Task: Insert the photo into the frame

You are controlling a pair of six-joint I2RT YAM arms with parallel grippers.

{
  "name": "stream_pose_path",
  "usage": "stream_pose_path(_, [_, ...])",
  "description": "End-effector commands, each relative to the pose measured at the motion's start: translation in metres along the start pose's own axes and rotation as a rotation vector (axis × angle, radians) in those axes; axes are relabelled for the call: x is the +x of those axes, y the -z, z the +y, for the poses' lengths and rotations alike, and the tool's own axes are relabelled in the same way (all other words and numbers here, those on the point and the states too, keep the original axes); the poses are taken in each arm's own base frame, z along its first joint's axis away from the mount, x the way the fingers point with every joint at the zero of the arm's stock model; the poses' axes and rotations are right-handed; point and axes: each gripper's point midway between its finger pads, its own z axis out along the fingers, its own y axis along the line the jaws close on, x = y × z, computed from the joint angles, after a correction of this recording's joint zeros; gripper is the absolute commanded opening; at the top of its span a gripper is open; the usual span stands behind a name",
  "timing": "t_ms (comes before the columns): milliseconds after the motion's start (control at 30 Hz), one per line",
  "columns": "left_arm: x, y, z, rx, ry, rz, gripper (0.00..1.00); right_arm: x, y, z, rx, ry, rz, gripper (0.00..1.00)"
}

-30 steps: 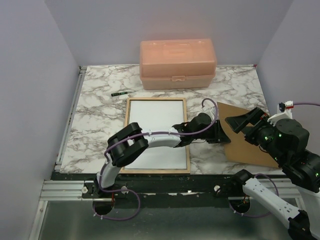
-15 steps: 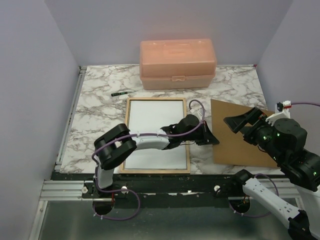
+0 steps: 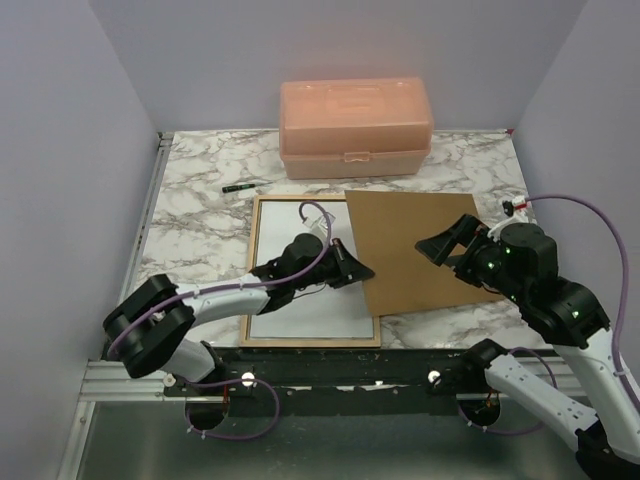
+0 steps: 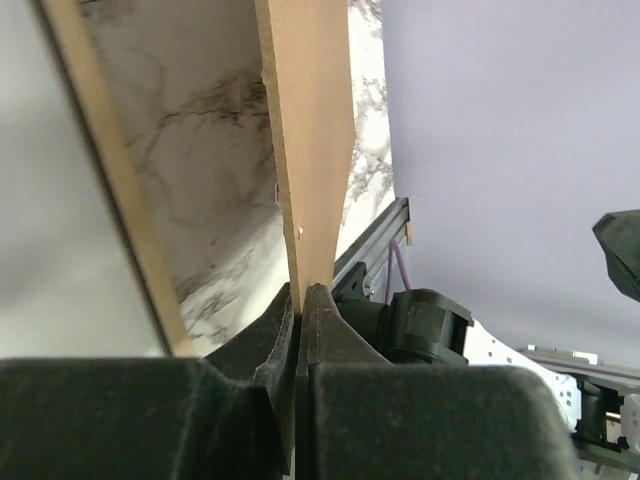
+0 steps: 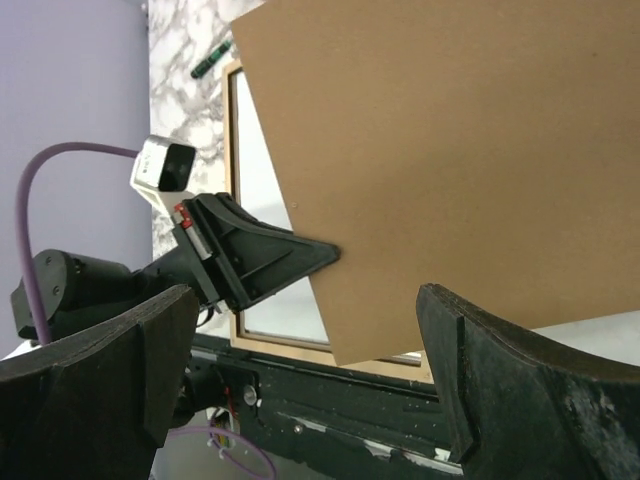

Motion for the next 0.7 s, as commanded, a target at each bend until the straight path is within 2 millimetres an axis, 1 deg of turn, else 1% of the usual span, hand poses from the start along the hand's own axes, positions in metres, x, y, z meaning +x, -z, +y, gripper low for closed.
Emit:
stream_pose_path(0, [-0.017, 0.028, 0.016, -0.016, 0.002, -0.117, 0.00, 0.017, -0.017, 0.012, -0.076, 0.002, 0.072, 1.00])
stream_pose_path(33, [-0.018, 0.034, 0.022, -0.025, 0.013, -0.129, 0.00, 0.020, -0.022, 0.011, -0.076, -0.005, 0.078, 1.00])
stream_pose_path(67, [-0.020, 0.040, 0.027, -0.034, 0.022, -0.144, 0.00, 0.028, -0.025, 0.011, -0.092, -0.013, 0.107, 1.00])
stream_pose_path(100, [-0.018, 0.046, 0.037, -0.057, 0.037, -0.153, 0.00, 0.032, -0.028, 0.011, -0.103, -0.018, 0.117, 1.00])
stream_pose_path(133, [-0.020, 0.052, 0.043, -0.068, 0.049, -0.170, 0.00, 0.038, -0.033, 0.009, -0.103, -0.027, 0.133, 1.00])
stream_pose_path(233, [-0.018, 0.068, 0.068, -0.127, 0.090, -0.190, 0.00, 0.056, -0.045, 0.004, -0.123, -0.053, 0.182, 1.00])
stream_pose_path(300, [-0.017, 0.078, 0.080, -0.152, 0.108, -0.202, 0.00, 0.073, -0.055, -0.005, -0.118, -0.080, 0.225, 1.00])
stream_pose_path(400, [-0.015, 0.092, 0.097, -0.192, 0.143, -0.228, 0.00, 0.095, -0.064, -0.013, -0.141, -0.131, 0.281, 1.00])
stream_pose_path(433, [-0.015, 0.096, 0.102, -0.204, 0.155, -0.239, 0.00, 0.105, -0.069, -0.019, -0.132, -0.164, 0.302, 1.00])
stream_pose_path(533, [-0.011, 0.108, 0.127, -0.296, 0.214, -0.269, 0.00, 0.130, -0.077, -0.027, -0.164, -0.214, 0.371, 1.00])
stream_pose_path(600, [-0.006, 0.113, 0.140, -0.338, 0.244, -0.270, 0.00, 0.148, -0.083, -0.040, -0.146, -0.251, 0.411, 1.00])
stream_pose_path(667, [0.000, 0.115, 0.150, -0.371, 0.267, -0.259, 0.00, 0.159, -0.087, -0.049, -0.129, -0.278, 0.434, 1.00])
